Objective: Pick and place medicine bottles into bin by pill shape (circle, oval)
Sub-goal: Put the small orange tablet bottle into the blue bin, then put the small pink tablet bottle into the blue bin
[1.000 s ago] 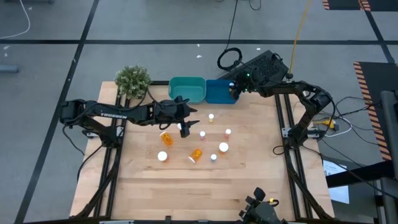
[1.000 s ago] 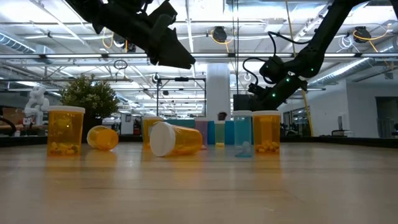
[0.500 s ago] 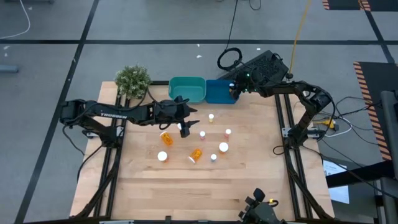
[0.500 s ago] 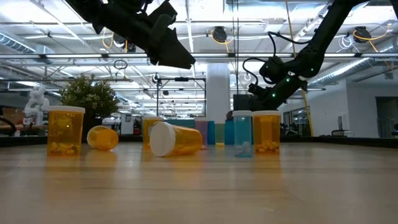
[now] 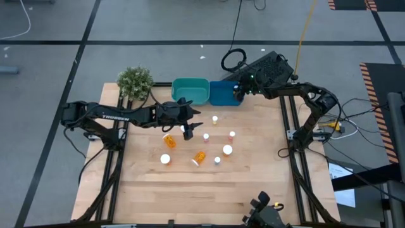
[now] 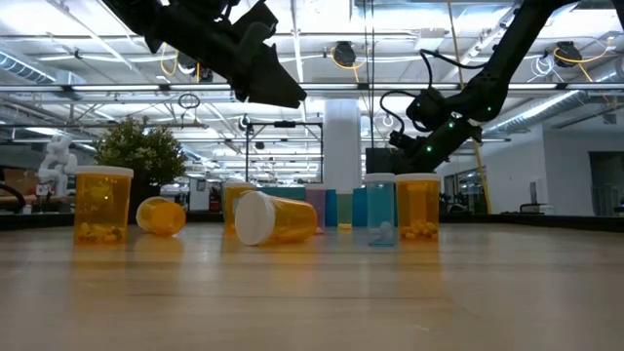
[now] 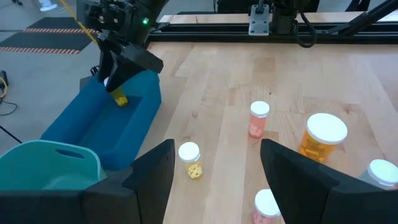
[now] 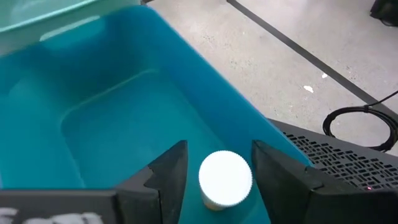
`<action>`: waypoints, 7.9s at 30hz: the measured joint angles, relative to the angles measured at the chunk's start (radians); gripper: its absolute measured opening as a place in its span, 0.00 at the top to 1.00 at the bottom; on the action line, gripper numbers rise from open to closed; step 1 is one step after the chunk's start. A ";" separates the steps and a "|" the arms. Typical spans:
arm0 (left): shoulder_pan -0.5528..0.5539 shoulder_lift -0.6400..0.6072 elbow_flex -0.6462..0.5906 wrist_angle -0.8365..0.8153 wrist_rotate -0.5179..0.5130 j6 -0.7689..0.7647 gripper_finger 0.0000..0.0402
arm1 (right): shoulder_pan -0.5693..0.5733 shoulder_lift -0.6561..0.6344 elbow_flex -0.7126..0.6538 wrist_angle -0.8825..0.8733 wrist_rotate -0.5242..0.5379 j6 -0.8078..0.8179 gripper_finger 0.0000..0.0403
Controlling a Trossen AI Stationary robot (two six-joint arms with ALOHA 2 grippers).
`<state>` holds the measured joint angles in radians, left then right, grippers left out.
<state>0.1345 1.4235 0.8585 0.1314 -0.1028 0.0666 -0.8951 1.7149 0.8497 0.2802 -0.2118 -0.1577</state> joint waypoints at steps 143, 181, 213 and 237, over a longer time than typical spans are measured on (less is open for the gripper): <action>-0.084 0.367 0.002 0.163 0.051 -0.009 0.70 | 0.786 -0.551 -0.203 -0.306 0.394 0.149 0.49; -0.059 0.064 0.001 0.119 0.087 0.070 0.66 | 0.883 -0.201 -0.083 0.170 0.368 0.214 0.49; -0.068 0.064 0.001 0.151 0.100 0.057 0.64 | 0.864 -0.147 -0.037 0.210 0.365 0.145 0.73; -0.115 -0.051 0.001 -0.010 -0.087 0.040 0.34 | 0.861 -0.266 -0.039 0.131 0.368 0.150 0.73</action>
<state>0.0193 1.3721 0.8597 0.1218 -0.1901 0.1064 -0.0343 1.4491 0.8111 0.4115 0.1566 -0.0073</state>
